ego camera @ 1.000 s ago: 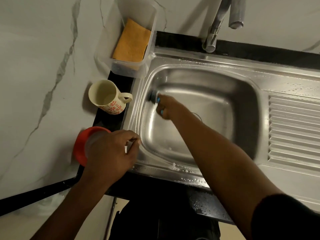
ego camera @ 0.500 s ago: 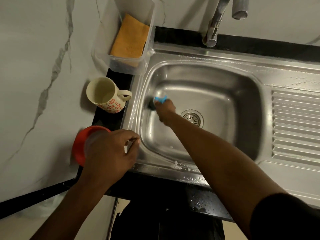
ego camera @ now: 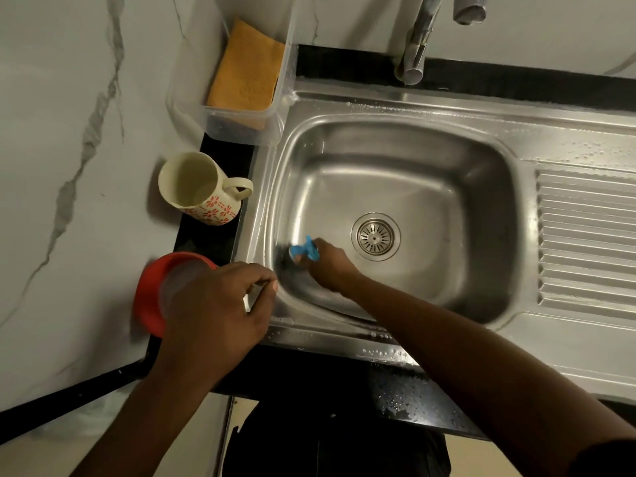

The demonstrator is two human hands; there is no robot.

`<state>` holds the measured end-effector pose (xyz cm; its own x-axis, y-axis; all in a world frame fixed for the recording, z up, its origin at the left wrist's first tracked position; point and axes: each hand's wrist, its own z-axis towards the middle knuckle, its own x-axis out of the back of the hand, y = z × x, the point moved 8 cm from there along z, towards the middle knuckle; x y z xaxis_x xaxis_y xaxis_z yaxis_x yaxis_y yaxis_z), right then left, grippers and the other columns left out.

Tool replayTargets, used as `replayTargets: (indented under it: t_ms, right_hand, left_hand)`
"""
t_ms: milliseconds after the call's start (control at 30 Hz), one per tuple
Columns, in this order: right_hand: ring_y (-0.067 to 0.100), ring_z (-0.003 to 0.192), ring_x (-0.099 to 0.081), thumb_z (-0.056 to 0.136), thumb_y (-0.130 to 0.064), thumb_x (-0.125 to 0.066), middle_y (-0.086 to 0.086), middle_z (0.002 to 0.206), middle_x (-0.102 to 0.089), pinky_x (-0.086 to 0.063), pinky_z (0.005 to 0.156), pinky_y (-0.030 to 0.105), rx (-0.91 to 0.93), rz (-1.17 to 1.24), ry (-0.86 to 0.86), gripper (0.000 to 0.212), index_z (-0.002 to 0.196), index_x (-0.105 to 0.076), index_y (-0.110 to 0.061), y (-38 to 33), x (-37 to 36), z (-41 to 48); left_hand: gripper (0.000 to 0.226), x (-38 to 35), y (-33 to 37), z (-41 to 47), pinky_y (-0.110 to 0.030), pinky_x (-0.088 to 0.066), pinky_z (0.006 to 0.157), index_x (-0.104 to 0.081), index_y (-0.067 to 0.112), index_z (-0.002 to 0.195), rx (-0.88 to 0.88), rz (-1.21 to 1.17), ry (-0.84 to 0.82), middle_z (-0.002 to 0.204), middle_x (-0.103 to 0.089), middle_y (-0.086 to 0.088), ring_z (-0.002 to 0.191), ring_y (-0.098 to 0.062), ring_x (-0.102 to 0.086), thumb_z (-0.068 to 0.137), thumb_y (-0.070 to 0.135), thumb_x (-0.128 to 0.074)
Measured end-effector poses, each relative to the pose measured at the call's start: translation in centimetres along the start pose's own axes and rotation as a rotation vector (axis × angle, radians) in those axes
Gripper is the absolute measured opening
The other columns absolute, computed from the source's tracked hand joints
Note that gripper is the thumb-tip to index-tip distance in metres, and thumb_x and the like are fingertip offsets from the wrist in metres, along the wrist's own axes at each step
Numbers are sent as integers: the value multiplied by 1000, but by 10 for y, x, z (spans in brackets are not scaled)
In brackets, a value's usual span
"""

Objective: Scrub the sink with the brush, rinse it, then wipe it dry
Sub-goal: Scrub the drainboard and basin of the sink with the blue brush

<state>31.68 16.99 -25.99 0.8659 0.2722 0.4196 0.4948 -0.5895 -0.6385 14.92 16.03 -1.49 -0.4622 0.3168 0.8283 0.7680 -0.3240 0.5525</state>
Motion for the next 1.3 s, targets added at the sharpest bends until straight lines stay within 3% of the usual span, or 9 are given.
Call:
replayTargets:
  t_ms: [100, 167, 267, 367, 567, 733, 967, 1167, 1300]
  right_hand:
    - [35, 103, -67, 102, -50, -58, 15, 121, -66, -58, 89, 50, -33, 219, 231, 48, 131, -53, -12, -27, 33, 34]
    - [31, 95, -67, 102, -51, -56, 15, 122, -64, -62, 79, 47, -89, 379, 255, 48, 131, -51, -13, -34, 45, 49]
    - [19, 64, -58, 100, -54, -59, 14, 110, -65, -48, 46, 30, -139, 371, 132, 52, 132, -52, -14, -18, 32, 37]
    - [11, 44, -45, 97, -50, -67, 8, 86, -58, -37, 38, 23, -213, 340, -145, 57, 131, -54, -6, 13, -7, 1]
    - [13, 43, -35, 101, -45, -64, 6, 72, -42, -28, 41, 22, -128, 332, -304, 45, 115, -57, -3, 2, -4, -39]
    - [10, 48, -34, 98, -51, -66, -2, 64, -44, -25, 45, 24, -66, 339, -470, 45, 123, -64, -13, -17, 23, -57]
    - [13, 43, -36, 98, -48, -68, 6, 75, -47, -31, 40, 22, -143, 264, -327, 47, 116, -54, -7, 5, -9, -32]
    - [10, 50, -29, 93, -56, -70, -3, 65, -40, -21, 46, 25, -52, 289, -553, 48, 126, -63, -22, -14, 25, -60]
    - [12, 48, -34, 95, -57, -68, 0, 69, -45, -28, 45, 25, -56, 114, -547, 58, 125, -61, -8, 0, 16, -43]
  left_hand:
    - [7, -3, 1, -1, -20, -51, 66, -77, 28, 99, 2, -11, -10, 82, -65, 24, 73, 0, -63, 93, 24, -74]
    - [7, -4, 0, -2, -25, -55, 67, -77, 28, 100, 15, -18, -7, 83, -66, 22, 76, -1, -64, 94, 26, -73]
    - [8, -2, 0, -5, -29, -57, 66, -77, 26, 101, 24, -20, 7, 84, -68, 19, 76, -2, -64, 94, 26, -73]
    - [8, -3, 4, -6, -29, -56, 63, -77, 24, 101, 16, 1, 4, 82, -68, 19, 72, -2, -63, 93, 24, -74]
    - [8, -6, 12, -5, -26, -56, 63, -78, 24, 100, 34, 1, 7, 83, -70, 17, 72, -2, -64, 93, 23, -74]
    - [10, -7, 12, -6, -27, -57, 63, -78, 22, 102, 59, -1, 33, 83, -70, 17, 72, -2, -64, 93, 24, -74]
    - [11, -11, 11, -12, -37, -60, 65, -77, 26, 103, 100, -16, 43, 87, -71, 17, 78, -4, -66, 94, 28, -72]
    - [9, -18, 13, -10, -38, -60, 68, -76, 26, 102, 81, -44, 25, 89, -72, 16, 81, -5, -67, 95, 27, -71]
    - [7, -16, 18, -7, -38, -60, 68, -76, 29, 99, 102, -49, 36, 86, -72, 18, 81, -4, -67, 94, 28, -72]
